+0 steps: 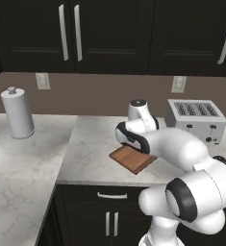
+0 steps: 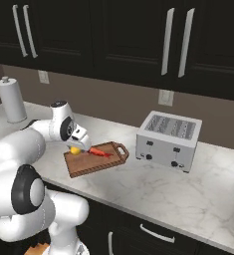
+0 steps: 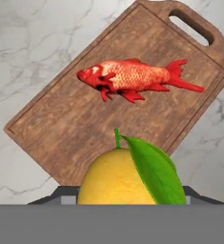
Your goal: Retrieve a lemon from the fridge and place it on the cutting board with the fish.
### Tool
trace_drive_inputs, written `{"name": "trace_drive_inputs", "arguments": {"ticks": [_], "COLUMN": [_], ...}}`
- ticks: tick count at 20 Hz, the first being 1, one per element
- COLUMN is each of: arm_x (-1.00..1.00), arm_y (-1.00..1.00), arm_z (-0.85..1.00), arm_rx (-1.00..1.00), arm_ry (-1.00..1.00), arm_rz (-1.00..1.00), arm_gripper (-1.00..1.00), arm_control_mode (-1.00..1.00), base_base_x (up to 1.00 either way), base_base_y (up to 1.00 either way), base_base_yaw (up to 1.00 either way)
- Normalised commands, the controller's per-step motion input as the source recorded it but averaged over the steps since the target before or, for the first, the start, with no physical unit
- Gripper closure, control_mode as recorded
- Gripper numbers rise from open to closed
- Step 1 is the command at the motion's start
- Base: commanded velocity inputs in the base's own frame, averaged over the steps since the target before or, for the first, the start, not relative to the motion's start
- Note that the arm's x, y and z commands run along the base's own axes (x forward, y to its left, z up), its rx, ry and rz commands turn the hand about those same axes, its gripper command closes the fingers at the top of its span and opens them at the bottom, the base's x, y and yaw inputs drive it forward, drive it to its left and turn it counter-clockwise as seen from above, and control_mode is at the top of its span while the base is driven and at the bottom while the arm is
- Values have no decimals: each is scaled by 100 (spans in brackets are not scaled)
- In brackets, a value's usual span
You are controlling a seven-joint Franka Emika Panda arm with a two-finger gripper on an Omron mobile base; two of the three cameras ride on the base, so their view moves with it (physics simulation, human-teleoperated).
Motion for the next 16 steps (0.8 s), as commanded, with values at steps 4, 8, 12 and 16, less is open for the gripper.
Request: {"name": "trace_drive_inputs", "arguments": {"ticks": [4,8,12,16], "arm_x": [0,0,4,7], "arm_y": [0,0,-2,0], "arm_z": [-26,-34,-18,-15], "arm_rx": [0,0,0,0], "arm_ry": [3,1,0,0], "arm_rz": [0,0,0,0], "arm_gripper": [100,100,100,100], "arm_control_mode": [-100,-100,-100,-100], "base_base_x": [0,0,0,0], "base_base_y": [0,0,0,0], "base_base_yaw": [0,0,0,0]}}
